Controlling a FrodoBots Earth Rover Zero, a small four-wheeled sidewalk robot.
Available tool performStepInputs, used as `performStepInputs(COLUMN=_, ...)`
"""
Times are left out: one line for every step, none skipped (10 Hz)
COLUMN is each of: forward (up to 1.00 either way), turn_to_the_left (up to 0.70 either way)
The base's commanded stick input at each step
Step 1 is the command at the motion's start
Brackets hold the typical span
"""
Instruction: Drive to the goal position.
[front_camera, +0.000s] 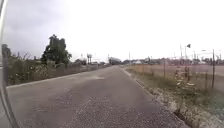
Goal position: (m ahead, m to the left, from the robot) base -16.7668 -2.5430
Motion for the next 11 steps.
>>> performStepInputs(forward=0.08, turn_to_the_left=0.0)
performStepInputs(forward=0.08, turn_to_the_left=0.0)
performStepInputs(forward=0.08, turn_to_the_left=0.0)
performStepInputs(forward=0.08, turn_to_the_left=0.0)
performStepInputs(forward=0.08, turn_to_the_left=0.0)
performStepInputs(forward=0.08, turn_to_the_left=0.0)
performStepInputs(forward=0.09, turn_to_the_left=0.0)
performStepInputs(forward=0.07, turn_to_the_left=0.0)
performStepInputs(forward=0.08, turn_to_the_left=0.0)
performStepInputs(forward=0.08, turn_to_the_left=0.0)
performStepInputs(forward=0.08, turn_to_the_left=0.0)
